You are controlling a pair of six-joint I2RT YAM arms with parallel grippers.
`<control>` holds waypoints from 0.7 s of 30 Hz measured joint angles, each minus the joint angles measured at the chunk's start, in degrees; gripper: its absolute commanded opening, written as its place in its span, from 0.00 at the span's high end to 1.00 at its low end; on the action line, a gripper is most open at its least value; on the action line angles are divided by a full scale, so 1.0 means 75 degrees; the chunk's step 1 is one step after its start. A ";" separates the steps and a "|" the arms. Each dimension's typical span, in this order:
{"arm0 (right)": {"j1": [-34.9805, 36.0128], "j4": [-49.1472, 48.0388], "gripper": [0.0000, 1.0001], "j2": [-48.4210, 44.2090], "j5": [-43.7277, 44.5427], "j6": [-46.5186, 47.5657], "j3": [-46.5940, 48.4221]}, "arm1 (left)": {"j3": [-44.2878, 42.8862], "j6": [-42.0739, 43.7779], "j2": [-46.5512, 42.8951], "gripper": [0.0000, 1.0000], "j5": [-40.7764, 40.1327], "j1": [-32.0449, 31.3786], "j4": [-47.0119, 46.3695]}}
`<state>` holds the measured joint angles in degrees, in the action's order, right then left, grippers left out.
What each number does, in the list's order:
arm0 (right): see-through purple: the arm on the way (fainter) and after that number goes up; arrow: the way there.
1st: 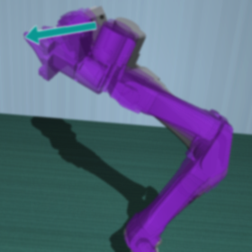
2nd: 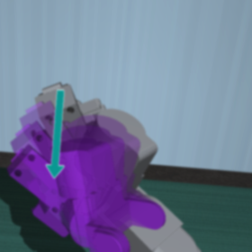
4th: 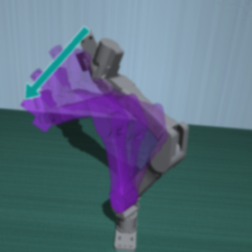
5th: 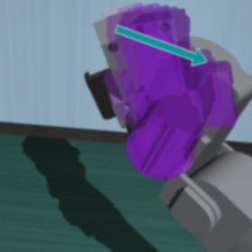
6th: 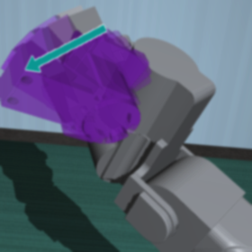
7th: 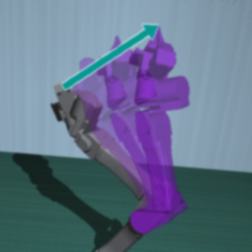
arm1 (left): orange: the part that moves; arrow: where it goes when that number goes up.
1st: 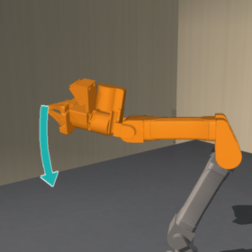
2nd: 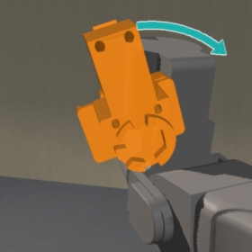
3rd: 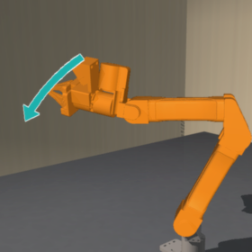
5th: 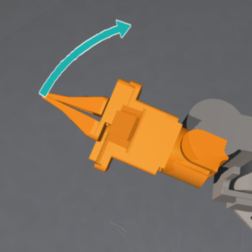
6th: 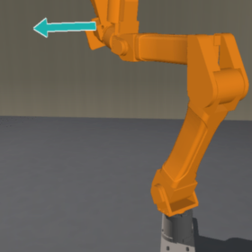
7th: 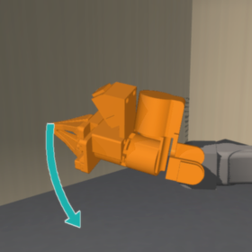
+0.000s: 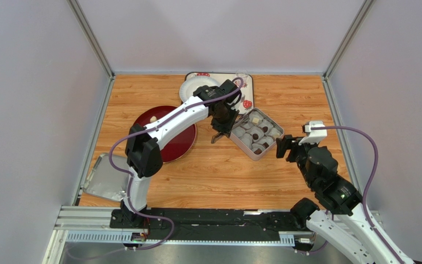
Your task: Pack the chocolate
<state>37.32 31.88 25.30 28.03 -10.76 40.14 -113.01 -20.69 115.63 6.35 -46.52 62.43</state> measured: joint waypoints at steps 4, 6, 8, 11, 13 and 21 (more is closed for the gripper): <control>0.0000 0.0000 0.26 -0.0003 -0.0003 -0.0003 0.0000 | -0.0015 0.0003 0.0195 0.72 0.0000 -0.0003 -0.0003; 0.0000 0.0000 0.26 -0.0003 0.0000 -0.0003 0.0000 | -0.0029 0.0003 0.0265 0.72 0.0000 -0.0003 -0.0003; 0.0000 0.0000 0.26 -0.0003 0.0000 -0.0003 0.0000 | -0.0085 0.0006 0.0326 0.71 0.0000 -0.0006 -0.0003; 0.0000 0.0003 0.26 -0.0003 0.0003 0.0000 0.0000 | -0.0163 0.0012 0.0388 0.66 -0.0023 -0.0006 -0.0006; 0.0000 0.0003 0.26 -0.0003 0.0006 0.0000 0.0000 | -0.0187 0.0009 0.0414 0.66 -0.0055 -0.0006 0.0006; 0.0000 0.0003 0.26 -0.0003 0.0050 0.0000 0.0000 | -0.0239 0.0009 0.0487 0.61 -0.0090 -0.0006 0.0012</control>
<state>37.32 31.90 25.28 28.40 -10.76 40.14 -114.80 -20.62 119.28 5.67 -46.57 62.52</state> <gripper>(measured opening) 0.742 0.387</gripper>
